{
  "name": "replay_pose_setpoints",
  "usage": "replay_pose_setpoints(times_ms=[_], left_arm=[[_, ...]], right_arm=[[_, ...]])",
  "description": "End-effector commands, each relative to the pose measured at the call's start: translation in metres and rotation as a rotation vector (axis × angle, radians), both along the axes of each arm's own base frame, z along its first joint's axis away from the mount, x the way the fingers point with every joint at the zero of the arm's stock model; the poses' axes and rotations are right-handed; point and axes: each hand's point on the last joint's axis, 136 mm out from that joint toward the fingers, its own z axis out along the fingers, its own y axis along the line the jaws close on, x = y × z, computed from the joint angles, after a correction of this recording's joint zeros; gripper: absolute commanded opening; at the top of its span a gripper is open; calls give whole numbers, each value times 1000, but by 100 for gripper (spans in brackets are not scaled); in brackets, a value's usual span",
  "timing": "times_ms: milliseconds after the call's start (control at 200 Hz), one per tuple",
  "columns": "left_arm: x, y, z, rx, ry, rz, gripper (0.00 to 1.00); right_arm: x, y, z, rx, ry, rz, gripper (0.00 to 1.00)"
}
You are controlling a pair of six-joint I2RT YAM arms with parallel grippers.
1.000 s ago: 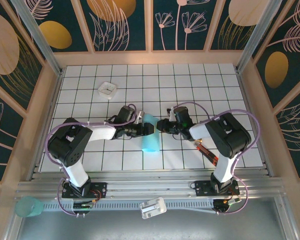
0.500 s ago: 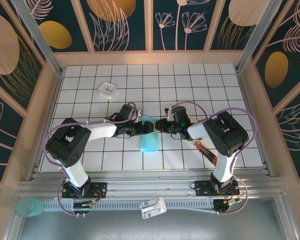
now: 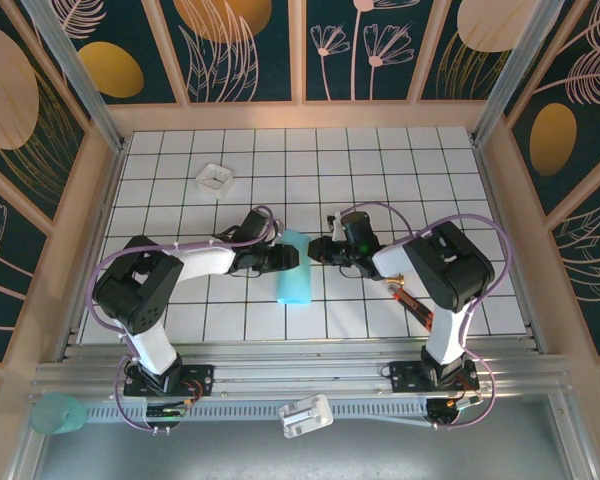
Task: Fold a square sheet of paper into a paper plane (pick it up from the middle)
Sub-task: First fold the square sheet of paper in half at the center of the table.
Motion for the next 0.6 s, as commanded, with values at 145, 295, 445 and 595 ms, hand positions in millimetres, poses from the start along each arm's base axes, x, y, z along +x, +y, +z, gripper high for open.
replay_pose_setpoints(times_ms=[145, 295, 445, 595], left_arm=[[-20, 3, -20, 3, 80, -14, 41], [-19, 7, -20, -9, 71, 2, 39], [-21, 9, -25, -3, 81, 6, 35], [-22, 10, -29, 12, 90, 2, 35]], right_arm=[[8, 1, 22, 14, -58, 21, 21], [10, -17, 31, -13, -93, 5, 25], [9, -33, 33, -54, -109, -13, 26], [8, -43, 34, -88, -122, -27, 28]])
